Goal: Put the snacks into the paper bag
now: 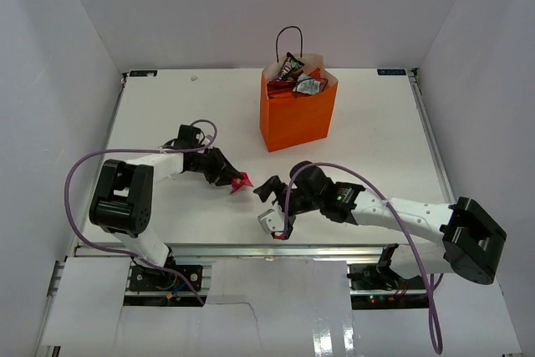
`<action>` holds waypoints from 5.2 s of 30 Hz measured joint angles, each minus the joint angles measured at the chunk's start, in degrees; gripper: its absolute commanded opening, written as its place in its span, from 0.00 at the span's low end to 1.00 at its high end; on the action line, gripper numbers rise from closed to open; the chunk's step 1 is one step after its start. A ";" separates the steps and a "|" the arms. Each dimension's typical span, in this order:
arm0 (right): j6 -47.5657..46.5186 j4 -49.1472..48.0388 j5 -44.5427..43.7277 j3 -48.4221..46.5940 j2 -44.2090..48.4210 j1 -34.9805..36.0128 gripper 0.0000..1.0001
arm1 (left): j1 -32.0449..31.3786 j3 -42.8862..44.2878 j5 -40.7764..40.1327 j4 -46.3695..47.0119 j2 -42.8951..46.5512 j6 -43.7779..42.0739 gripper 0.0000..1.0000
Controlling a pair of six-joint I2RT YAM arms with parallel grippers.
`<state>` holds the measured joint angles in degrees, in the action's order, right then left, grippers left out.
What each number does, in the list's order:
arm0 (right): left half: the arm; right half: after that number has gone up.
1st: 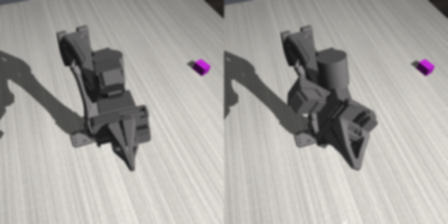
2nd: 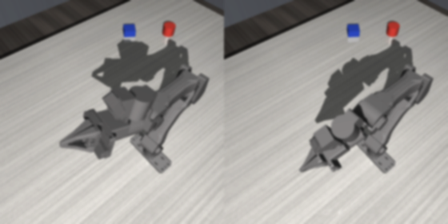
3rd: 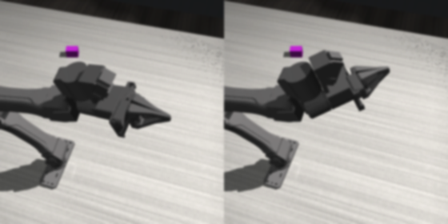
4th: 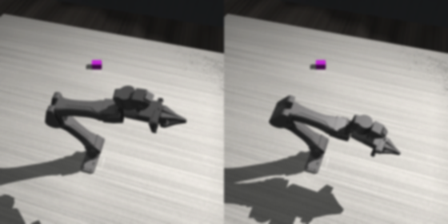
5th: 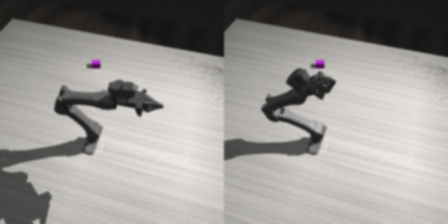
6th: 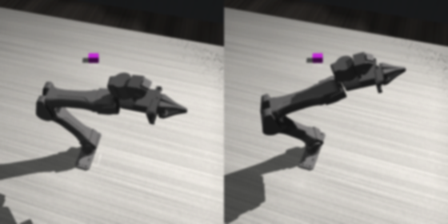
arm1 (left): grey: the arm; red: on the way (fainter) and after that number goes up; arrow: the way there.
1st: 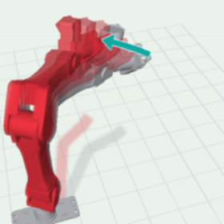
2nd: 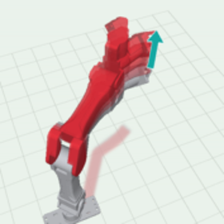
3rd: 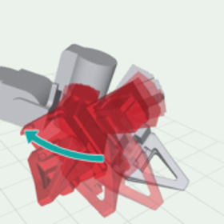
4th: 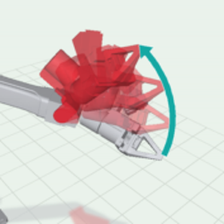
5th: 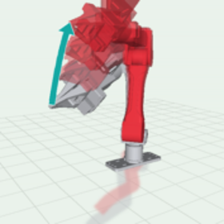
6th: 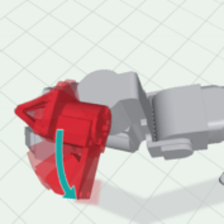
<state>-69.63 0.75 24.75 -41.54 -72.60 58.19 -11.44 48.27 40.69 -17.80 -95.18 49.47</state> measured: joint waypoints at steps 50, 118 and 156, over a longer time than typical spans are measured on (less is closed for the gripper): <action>-19.89 3.63 -4.44 -10.01 -11.72 0.85 0.09 | -8.41 -0.02 3.76 -0.68 10.97 5.07 0.52; 62.27 13.64 6.62 -57.31 -16.17 -57.07 0.90 | 2.69 0.55 -29.14 -2.75 52.83 -20.33 0.98; 68.24 23.23 -27.63 -9.01 24.24 -63.39 0.90 | 2.69 -5.55 -29.27 -2.32 59.32 -24.79 0.98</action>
